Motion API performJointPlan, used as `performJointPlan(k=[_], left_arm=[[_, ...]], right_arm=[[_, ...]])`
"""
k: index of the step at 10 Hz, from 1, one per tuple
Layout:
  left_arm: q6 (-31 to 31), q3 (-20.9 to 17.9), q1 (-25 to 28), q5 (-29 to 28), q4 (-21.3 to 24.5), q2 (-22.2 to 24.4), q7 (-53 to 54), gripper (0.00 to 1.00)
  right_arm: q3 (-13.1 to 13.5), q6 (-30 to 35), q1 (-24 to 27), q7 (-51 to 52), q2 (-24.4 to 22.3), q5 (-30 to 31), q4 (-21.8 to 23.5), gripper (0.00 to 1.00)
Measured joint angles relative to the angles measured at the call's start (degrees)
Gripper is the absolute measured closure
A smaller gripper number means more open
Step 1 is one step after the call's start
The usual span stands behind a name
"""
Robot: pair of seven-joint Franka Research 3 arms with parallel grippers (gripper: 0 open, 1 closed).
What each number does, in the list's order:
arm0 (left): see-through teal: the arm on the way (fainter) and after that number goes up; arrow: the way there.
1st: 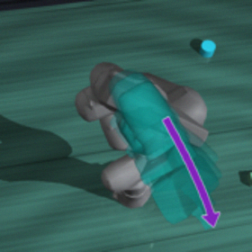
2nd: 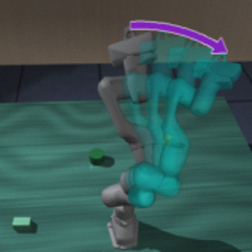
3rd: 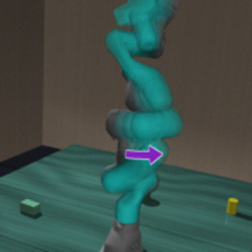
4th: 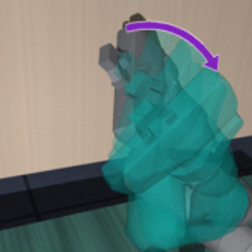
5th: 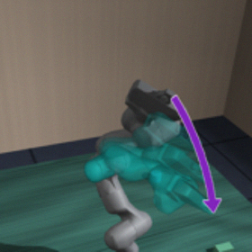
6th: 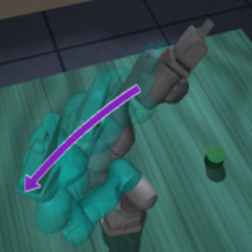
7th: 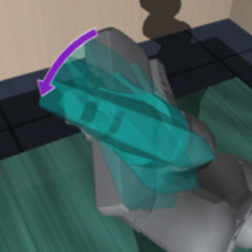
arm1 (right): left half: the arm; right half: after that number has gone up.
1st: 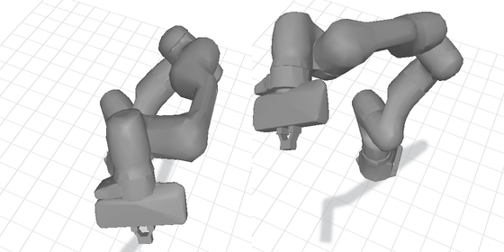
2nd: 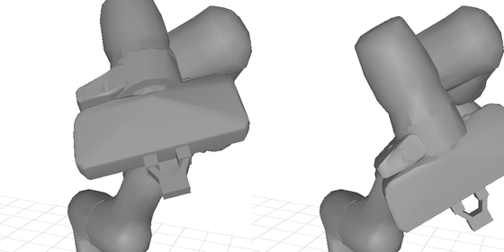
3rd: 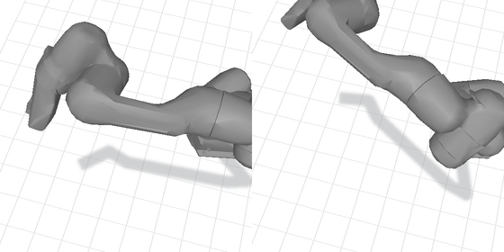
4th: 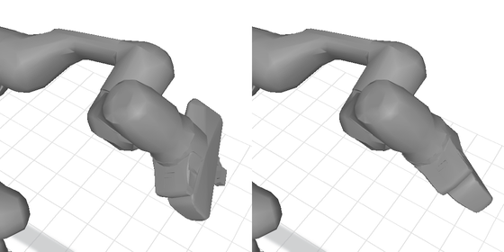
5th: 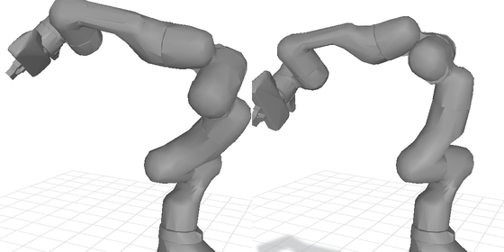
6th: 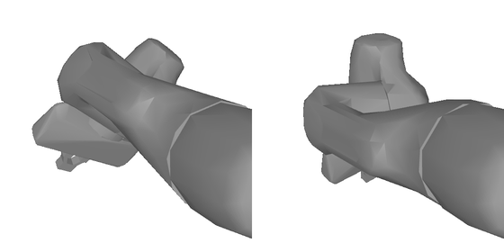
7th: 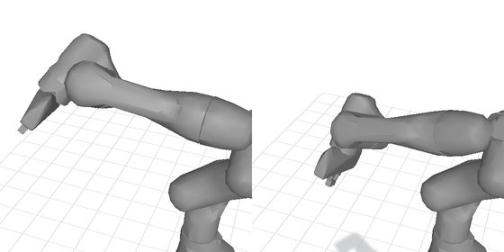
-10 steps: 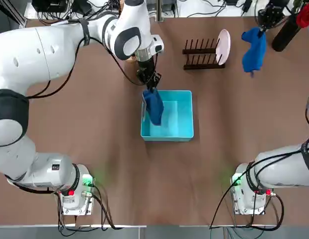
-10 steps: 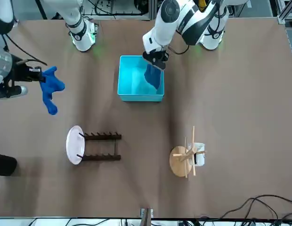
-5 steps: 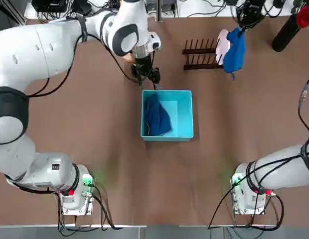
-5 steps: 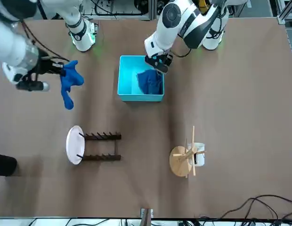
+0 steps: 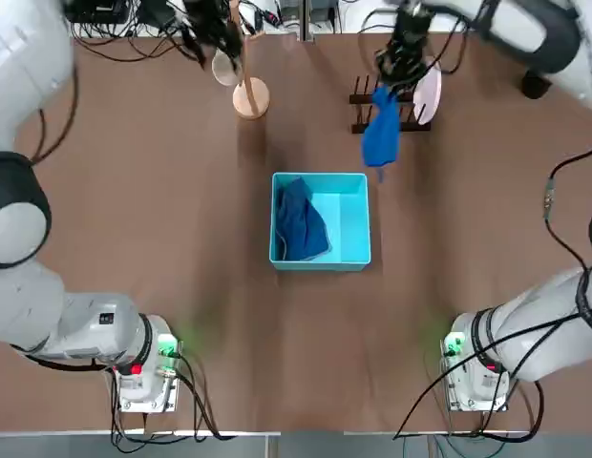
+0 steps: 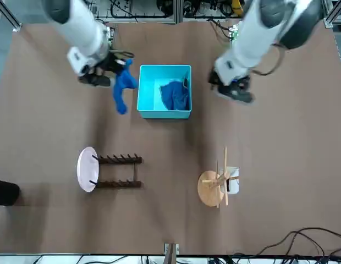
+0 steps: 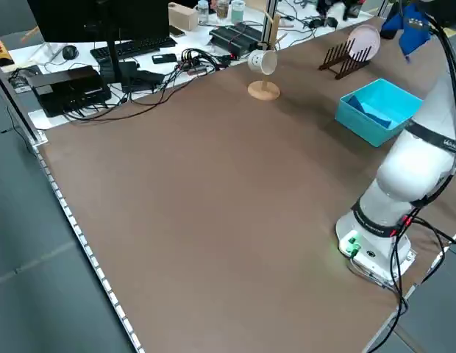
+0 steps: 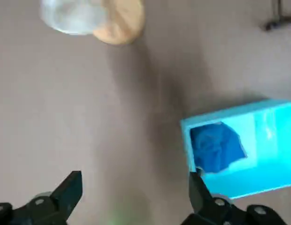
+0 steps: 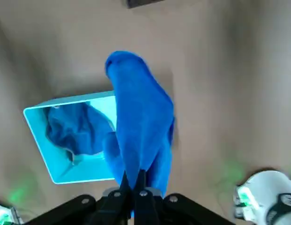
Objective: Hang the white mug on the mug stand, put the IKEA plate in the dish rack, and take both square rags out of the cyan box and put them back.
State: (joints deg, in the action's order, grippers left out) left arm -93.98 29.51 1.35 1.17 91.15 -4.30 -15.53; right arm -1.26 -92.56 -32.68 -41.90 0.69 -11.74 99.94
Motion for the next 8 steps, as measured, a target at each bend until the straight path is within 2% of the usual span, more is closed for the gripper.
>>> performJointPlan(k=[2,3,5,8], left_arm=[[5.2,-5.6,0.0,-1.9,-6.5,0.2,1.5,0.0],[6.7,-8.6,-0.1,-1.9,-8.2,0.4,2.2,0.0],[7.8,-15.6,-0.6,-2.0,-9.4,1.6,5.3,0.01],[10.0,-24.4,-0.7,-2.0,-9.4,4.0,14.5,0.01]], right_arm=[[0.0,-8.7,-6.0,-4.7,0.5,0.0,6.0,0.96],[0.1,-12.9,-8.6,-6.3,0.8,0.0,9.3,0.96],[0.1,-19.4,-13.2,-8.8,1.3,0.0,15.6,0.96],[0.2,-20.4,-17.2,-10.5,1.3,0.0,18.5,0.96]])
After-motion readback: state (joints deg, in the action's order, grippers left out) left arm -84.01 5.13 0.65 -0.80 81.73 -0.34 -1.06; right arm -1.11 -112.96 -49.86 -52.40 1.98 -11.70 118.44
